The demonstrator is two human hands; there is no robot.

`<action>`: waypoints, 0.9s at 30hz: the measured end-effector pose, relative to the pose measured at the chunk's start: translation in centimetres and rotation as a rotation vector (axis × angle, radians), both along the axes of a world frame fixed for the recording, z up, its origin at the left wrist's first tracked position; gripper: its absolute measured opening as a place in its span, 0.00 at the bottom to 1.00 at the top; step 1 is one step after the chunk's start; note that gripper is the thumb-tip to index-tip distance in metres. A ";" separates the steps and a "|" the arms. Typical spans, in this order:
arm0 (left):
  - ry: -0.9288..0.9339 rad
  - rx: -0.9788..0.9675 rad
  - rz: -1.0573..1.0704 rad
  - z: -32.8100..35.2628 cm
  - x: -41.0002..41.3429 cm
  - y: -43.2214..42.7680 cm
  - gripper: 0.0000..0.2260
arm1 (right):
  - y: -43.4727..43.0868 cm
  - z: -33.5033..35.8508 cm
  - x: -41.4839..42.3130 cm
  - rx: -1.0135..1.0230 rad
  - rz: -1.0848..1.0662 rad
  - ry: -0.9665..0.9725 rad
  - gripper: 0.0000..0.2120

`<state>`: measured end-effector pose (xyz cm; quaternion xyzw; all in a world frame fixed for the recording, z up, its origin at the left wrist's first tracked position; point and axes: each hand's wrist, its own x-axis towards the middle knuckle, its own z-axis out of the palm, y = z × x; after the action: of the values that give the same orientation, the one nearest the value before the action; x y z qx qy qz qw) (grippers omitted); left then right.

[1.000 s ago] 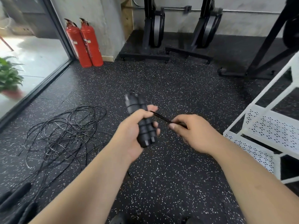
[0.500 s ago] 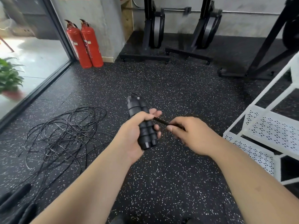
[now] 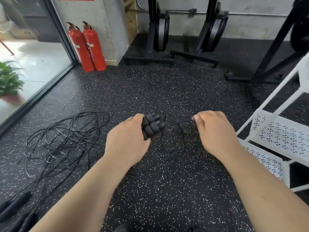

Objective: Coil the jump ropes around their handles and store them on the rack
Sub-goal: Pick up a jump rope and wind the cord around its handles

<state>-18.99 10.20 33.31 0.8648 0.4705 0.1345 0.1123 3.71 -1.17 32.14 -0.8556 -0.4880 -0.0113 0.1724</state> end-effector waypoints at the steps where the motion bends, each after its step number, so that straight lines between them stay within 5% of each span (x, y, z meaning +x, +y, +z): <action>1: 0.000 0.041 -0.018 0.0 0.0 0.0 0.18 | 0.0 0.4 -0.1 0.055 -0.010 0.001 0.24; 6: -0.043 0.140 -0.070 -0.1 0.1 -0.3 0.22 | 0.0 1.8 -0.8 0.227 0.034 0.287 0.17; 15: -0.164 0.110 -0.075 0.1 0.5 -0.6 0.23 | 0.0 1.9 -1.9 0.329 0.272 0.394 0.17; 22: -0.237 -0.157 -0.104 -0.1 0.8 -0.9 0.21 | -0.1 1.8 -2.6 0.169 0.387 0.620 0.16; 27: -0.365 -0.449 -0.119 -1.0 1.0 -0.2 0.10 | 0.1 2.2 -2.1 0.184 0.379 0.563 0.10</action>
<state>-18.02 10.01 32.31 0.8059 0.4091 0.1735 0.3912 1.66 -1.05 34.33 -0.7001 -0.5686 0.2134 0.3756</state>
